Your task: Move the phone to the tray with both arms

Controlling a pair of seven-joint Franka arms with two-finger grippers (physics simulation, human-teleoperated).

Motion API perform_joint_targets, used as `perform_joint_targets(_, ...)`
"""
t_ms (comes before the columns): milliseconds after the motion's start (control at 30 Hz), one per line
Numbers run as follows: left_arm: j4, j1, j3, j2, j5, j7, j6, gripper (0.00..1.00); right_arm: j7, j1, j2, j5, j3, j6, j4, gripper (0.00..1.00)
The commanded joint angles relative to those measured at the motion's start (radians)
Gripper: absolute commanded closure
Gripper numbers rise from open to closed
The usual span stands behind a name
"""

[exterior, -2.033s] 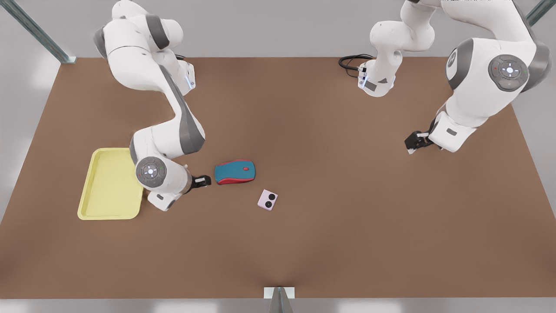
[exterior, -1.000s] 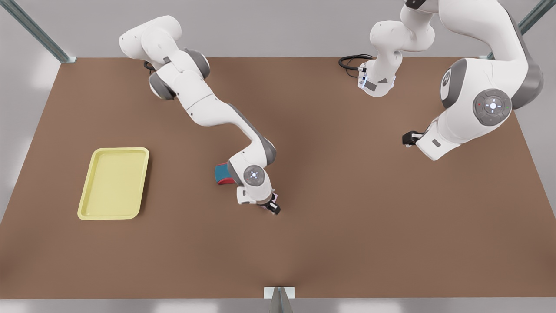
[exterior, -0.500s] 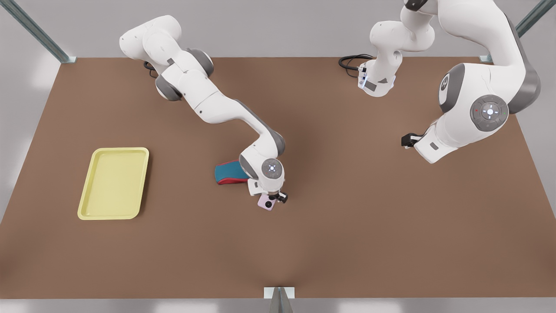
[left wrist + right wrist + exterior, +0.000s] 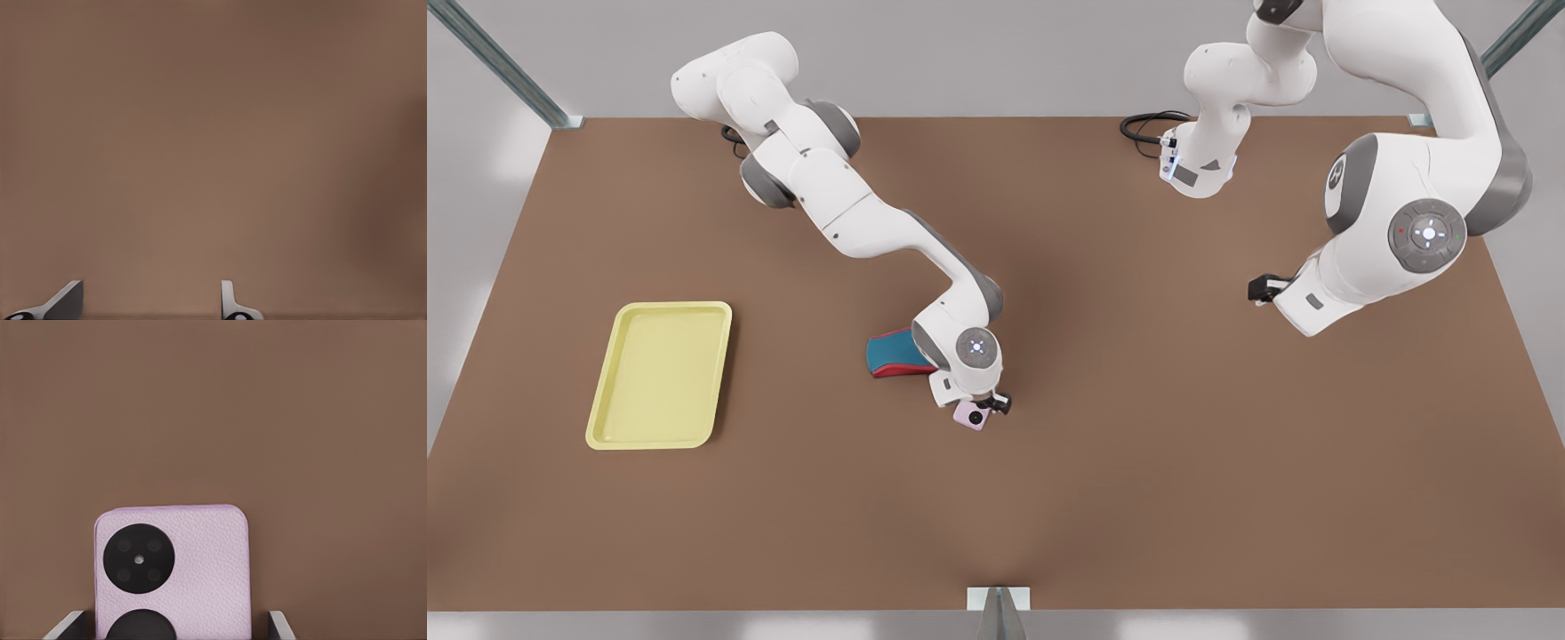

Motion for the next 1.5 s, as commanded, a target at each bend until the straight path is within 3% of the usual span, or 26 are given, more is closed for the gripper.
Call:
perform_joint_targets(0, 0.000, 0.000, 0.000, 0.001, 0.000, 0.013, 0.000, 0.00, -0.096, 0.000, -0.002, -0.001, 0.000, 0.015, 0.001, 0.00)
perform_joint_targets(300, 0.000, 0.000, 0.000, 0.001, 0.000, 0.013, 0.000, 0.00, -0.109, -0.012, 0.003, 0.001, -0.001, 0.017, 0.001, 0.06)
perform_joint_targets(400, 0.000, 0.000, 0.000, 0.001, 0.000, 0.016, 0.000, 0.00, -0.109, -0.014, 0.003, 0.001, -0.001, 0.017, 0.001, 0.15)
perform_joint_targets(533, 0.000, 0.000, 0.000, 0.002, 0.000, 0.014, 0.000, 0.00, -0.109, -0.014, 0.003, 0.001, -0.001, 0.017, 0.002, 0.19)
perform_joint_targets(800, 0.002, -0.002, 0.000, 0.002, -0.001, 0.013, 0.000, 0.00, -0.175, -0.035, -0.048, 0.030, -0.003, 0.000, -0.009, 0.20)
perform_joint_targets(967, 0.016, -0.003, -0.002, 0.004, -0.001, 0.007, 0.000, 0.00, -0.436, -0.207, -0.264, 0.085, -0.009, 0.015, -0.295, 0.20)
perform_joint_targets(1100, 0.019, -0.009, -0.005, 0.004, -0.001, 0.002, 0.000, 0.00, -0.651, -0.344, -0.352, 0.085, -0.011, 0.018, -0.421, 0.20)
perform_joint_targets(1233, 0.017, -0.011, -0.005, 0.005, -0.001, 0.001, 0.000, 0.00, -0.962, -0.526, -0.482, 0.084, -0.012, 0.161, -0.671, 0.20)
perform_joint_targets(1467, 0.019, -0.012, -0.009, 0.008, -0.001, -0.003, 0.000, 0.00, -1.323, -0.749, -0.596, 0.073, -0.018, 0.218, -0.866, 0.20)
